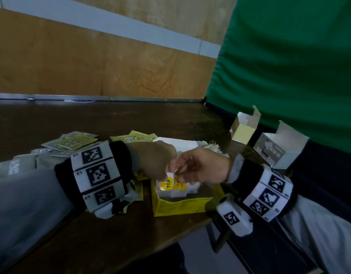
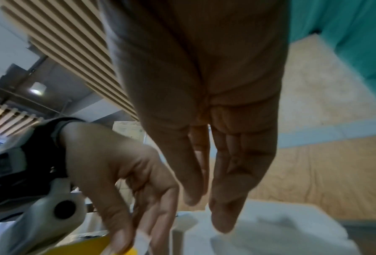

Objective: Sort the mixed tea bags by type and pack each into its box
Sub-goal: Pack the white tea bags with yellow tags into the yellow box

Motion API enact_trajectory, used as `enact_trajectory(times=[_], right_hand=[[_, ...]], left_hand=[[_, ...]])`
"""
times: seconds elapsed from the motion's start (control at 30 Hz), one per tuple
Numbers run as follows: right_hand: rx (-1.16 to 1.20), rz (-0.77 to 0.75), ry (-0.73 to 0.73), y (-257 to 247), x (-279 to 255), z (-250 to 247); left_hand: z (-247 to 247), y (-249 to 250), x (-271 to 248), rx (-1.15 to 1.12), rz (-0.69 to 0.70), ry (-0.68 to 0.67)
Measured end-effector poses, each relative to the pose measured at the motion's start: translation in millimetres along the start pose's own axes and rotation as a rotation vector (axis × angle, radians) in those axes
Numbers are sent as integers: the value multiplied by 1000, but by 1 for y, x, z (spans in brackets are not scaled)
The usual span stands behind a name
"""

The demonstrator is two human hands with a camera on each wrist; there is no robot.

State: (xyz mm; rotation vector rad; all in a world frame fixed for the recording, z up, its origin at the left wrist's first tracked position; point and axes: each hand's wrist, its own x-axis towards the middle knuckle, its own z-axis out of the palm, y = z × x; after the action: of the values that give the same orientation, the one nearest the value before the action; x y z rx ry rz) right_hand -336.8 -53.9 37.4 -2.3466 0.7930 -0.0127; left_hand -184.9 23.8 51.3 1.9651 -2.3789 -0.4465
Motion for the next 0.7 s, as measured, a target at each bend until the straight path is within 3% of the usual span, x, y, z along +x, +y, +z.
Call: enact_trajectory(times=[0.07, 0.13, 0.33, 0.47, 0.57, 0.7], right_hand=[[-270, -71, 146, -6, -6, -13], [-380, -75, 202, -10, -13, -26], [-526, 16, 68, -1, -13, -18], [-628, -44, 82, -2, -10, -11], [-661, -81, -27, -2, -6, -3], [-762, -25, -72, -2, 1, 5]], left_hand=[[7, -2, 2, -9, -10, -8], [13, -3, 6, -8, -20, -5], [29, -2, 11, 293, 12, 180], [27, 2, 9, 195, 67, 258], [23, 0, 11, 113, 97, 67], [27, 0, 20, 241, 207, -246]])
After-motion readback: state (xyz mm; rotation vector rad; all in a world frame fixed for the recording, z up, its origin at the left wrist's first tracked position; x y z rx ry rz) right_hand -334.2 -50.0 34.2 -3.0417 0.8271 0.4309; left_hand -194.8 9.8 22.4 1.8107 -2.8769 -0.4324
